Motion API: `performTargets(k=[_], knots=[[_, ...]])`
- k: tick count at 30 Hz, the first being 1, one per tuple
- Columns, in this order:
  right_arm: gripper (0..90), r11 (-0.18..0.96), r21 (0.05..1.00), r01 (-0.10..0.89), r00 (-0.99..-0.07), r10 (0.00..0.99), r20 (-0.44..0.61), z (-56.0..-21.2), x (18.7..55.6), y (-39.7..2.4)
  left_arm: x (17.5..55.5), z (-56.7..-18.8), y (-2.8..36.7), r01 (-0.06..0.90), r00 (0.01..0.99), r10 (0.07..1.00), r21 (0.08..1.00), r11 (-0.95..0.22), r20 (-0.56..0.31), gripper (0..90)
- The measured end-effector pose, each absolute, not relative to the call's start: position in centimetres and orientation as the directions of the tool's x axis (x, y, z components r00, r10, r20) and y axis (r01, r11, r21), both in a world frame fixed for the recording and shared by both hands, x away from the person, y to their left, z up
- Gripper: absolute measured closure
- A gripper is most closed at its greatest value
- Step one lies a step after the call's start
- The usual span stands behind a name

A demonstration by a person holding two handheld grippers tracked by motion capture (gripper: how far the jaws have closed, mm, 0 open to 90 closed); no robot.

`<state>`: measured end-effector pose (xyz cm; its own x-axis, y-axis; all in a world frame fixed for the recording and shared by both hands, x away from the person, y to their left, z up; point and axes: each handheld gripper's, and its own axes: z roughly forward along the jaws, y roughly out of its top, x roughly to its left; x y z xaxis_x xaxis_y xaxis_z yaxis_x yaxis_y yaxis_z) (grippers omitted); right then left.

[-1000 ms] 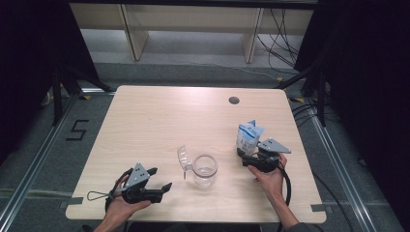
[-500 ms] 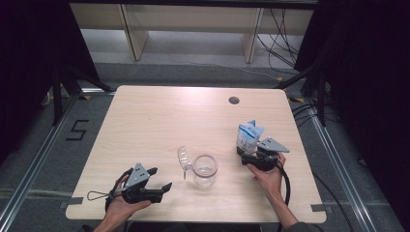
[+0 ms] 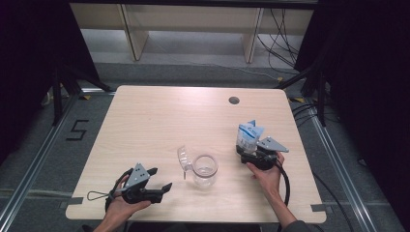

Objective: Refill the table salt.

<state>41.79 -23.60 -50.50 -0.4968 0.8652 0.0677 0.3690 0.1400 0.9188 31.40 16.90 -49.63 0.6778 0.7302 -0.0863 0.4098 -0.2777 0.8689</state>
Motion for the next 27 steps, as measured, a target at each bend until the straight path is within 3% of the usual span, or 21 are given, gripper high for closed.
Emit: performTargets(k=[27], knots=[[32.5,0.117,0.912,0.392,-0.492,0.865,0.101,-51.47,42.5,-23.49,31.39,-49.54,16.95,0.397,0.685,0.725,0.871,-0.289,-0.071,22.6]])
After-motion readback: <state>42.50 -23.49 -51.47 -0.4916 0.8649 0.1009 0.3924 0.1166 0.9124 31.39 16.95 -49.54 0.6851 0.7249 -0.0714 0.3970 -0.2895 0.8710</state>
